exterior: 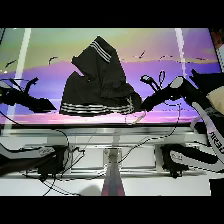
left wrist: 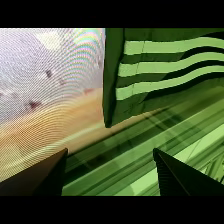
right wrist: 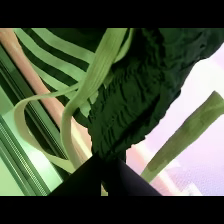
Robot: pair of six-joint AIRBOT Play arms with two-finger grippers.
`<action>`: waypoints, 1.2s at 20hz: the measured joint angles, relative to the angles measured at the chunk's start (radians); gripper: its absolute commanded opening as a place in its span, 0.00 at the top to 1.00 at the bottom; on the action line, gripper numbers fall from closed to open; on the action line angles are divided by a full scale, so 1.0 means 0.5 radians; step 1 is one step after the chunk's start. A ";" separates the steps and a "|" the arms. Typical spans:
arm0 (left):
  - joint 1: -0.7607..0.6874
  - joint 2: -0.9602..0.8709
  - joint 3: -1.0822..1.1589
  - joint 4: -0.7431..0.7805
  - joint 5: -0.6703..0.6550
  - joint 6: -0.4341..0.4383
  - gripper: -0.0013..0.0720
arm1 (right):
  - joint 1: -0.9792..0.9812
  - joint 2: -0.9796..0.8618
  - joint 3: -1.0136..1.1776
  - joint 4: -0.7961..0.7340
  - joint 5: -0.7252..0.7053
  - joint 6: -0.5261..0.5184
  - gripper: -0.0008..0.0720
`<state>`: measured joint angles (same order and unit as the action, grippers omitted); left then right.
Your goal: Fold the clothes and pants, and hang the long-sleeved shirts on hangers.
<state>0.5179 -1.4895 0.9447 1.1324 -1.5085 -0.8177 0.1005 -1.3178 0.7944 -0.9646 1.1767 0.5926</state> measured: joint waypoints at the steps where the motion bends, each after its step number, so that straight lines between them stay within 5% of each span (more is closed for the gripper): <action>1: 0.000 -0.029 -0.001 -0.013 0.010 0.019 0.21 | 0.000 0.000 0.000 0.000 -0.002 0.001 0.95; 8: -0.070 -0.253 -0.001 -0.139 0.002 0.072 0.33 | 0.000 0.000 0.000 0.002 -0.073 0.001 0.95; 11: -0.144 -0.336 -0.002 -0.129 0.044 0.080 0.96 | 0.000 0.000 0.000 0.002 -0.082 0.002 0.95; 17: -0.260 -0.389 0.019 -0.277 0.108 0.096 0.97 | 0.000 -0.002 0.056 0.102 -0.008 0.098 0.95; 24: -0.278 -0.220 0.468 -1.093 -0.105 0.103 0.97 | -0.011 0.033 0.615 0.382 0.270 0.288 0.95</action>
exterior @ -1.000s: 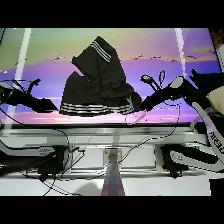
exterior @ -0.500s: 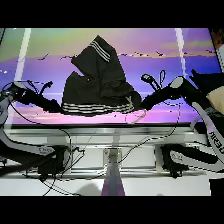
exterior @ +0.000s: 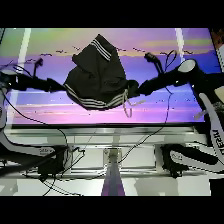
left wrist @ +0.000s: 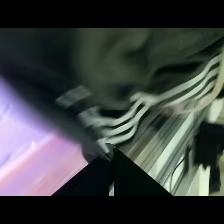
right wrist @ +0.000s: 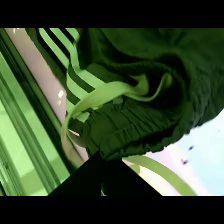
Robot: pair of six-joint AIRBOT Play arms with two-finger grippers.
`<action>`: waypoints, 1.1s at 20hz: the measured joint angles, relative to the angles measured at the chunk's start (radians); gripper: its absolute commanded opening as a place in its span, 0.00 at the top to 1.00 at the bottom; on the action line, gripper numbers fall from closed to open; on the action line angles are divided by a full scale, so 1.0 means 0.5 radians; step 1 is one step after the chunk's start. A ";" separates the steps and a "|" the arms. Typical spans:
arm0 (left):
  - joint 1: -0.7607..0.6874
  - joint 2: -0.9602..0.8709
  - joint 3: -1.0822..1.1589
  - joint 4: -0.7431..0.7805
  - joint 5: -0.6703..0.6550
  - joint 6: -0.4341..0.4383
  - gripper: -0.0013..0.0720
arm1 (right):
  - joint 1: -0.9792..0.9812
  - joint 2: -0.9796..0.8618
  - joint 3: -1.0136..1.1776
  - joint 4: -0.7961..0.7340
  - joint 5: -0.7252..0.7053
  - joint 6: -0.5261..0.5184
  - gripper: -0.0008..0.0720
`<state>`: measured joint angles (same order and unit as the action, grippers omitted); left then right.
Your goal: Fold the clothes and pants, and hang the long-sleeved shirts on hangers.
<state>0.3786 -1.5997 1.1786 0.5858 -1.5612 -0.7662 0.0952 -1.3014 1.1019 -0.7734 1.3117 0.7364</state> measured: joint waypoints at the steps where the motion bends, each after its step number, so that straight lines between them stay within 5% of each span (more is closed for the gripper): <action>1: 0.005 0.069 0.108 -0.140 -0.017 0.000 0.97 | -0.013 0.023 0.122 0.018 0.011 0.040 0.95; 5: 0.061 0.425 0.498 -0.620 0.037 0.014 0.97 | -0.111 0.192 0.615 0.062 -0.108 0.199 0.95; 11: 0.301 1.169 0.730 -0.876 0.649 0.022 0.97 | -0.268 0.608 1.144 0.074 -0.414 0.317 0.95; 16: 0.486 1.683 0.761 -0.819 1.044 0.024 0.97 | -0.294 0.939 1.275 0.079 -0.478 0.351 0.95; 22: 0.557 1.968 0.768 -0.399 1.360 0.023 0.97 | -0.299 1.106 1.301 0.190 -0.475 0.561 0.95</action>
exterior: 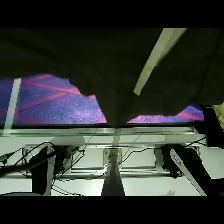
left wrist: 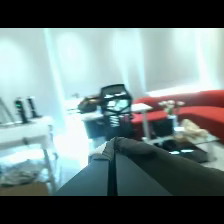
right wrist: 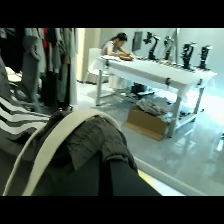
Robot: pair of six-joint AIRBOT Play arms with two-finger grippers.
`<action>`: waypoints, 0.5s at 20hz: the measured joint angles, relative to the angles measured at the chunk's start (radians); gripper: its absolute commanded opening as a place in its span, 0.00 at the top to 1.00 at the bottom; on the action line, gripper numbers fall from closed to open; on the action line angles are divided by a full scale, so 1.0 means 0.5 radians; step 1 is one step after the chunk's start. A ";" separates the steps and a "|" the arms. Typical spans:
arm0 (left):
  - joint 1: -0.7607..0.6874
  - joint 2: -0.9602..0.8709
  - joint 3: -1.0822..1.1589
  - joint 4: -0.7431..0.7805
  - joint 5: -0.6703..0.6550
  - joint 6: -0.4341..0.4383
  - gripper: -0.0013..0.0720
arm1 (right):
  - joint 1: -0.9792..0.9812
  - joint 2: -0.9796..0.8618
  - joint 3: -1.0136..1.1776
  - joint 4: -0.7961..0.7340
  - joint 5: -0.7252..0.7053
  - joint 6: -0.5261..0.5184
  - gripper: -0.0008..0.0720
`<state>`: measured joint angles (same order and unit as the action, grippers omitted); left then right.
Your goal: Fold the clothes and pants, and hang the long-sleeved shirts on hangers.
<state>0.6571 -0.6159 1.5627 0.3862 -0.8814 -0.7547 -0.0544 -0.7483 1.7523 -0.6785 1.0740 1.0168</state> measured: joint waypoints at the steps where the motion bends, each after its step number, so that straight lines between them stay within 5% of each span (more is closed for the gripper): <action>1: 0.003 -0.010 -0.001 0.040 0.016 -0.011 0.97 | 0.000 -0.025 0.000 0.004 0.028 0.051 0.95; 6: -0.062 -0.388 -0.003 0.135 -0.235 -0.152 0.97 | 0.000 -0.349 -0.152 0.014 0.267 0.265 0.95; 10: -0.401 -0.916 -0.005 0.367 -0.417 -0.180 0.97 | 0.000 -0.735 -0.411 0.003 0.291 0.320 0.95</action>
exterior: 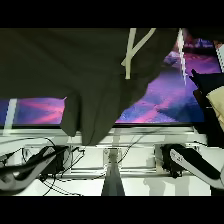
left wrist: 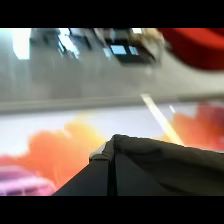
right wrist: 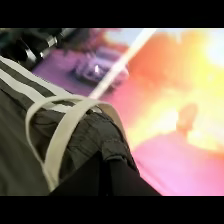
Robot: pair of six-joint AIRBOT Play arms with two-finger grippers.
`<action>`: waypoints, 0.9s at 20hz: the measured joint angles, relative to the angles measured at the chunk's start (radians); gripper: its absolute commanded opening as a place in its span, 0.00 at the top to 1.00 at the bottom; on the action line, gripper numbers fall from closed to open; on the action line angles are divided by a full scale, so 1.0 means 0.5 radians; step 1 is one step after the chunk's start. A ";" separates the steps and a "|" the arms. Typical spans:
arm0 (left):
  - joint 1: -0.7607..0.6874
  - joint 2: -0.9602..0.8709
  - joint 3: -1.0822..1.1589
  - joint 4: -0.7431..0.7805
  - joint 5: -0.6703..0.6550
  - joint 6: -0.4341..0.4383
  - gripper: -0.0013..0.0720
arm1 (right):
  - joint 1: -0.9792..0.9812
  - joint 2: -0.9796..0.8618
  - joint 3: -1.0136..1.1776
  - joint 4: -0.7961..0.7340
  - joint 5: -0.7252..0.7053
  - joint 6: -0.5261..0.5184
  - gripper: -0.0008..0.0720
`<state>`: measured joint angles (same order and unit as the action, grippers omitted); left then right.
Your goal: Fold the clothes and pants, and hang the long-sleeved shirts on hangers.
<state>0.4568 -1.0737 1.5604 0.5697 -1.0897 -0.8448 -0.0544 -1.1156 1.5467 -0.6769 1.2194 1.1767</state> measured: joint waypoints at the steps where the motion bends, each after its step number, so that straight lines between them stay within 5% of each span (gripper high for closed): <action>1: -0.116 -0.142 0.000 0.128 -0.003 -0.022 0.97 | 0.005 -0.109 -0.060 0.003 -0.047 0.007 0.95; 5: -0.472 -0.594 -0.001 0.658 0.130 -0.290 0.97 | 0.040 -0.531 -0.196 0.018 -0.318 0.019 0.95; 10: -0.628 -0.752 -0.001 0.914 0.105 -0.500 0.97 | 0.056 -0.811 -0.233 0.002 -0.591 0.027 0.95; 14: -0.658 -0.671 0.000 0.980 -0.266 -0.620 0.97 | 0.054 -0.861 -0.211 -0.182 -0.585 0.034 0.95; 18: -0.710 -0.536 0.000 0.998 -0.800 -0.790 0.97 | 0.014 -0.874 -0.104 -0.432 -0.179 0.042 0.95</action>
<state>0.1017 -1.3415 1.5604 1.0687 -1.4895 -1.2396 -0.0475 -1.5524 1.4948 -0.8928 1.1301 1.1976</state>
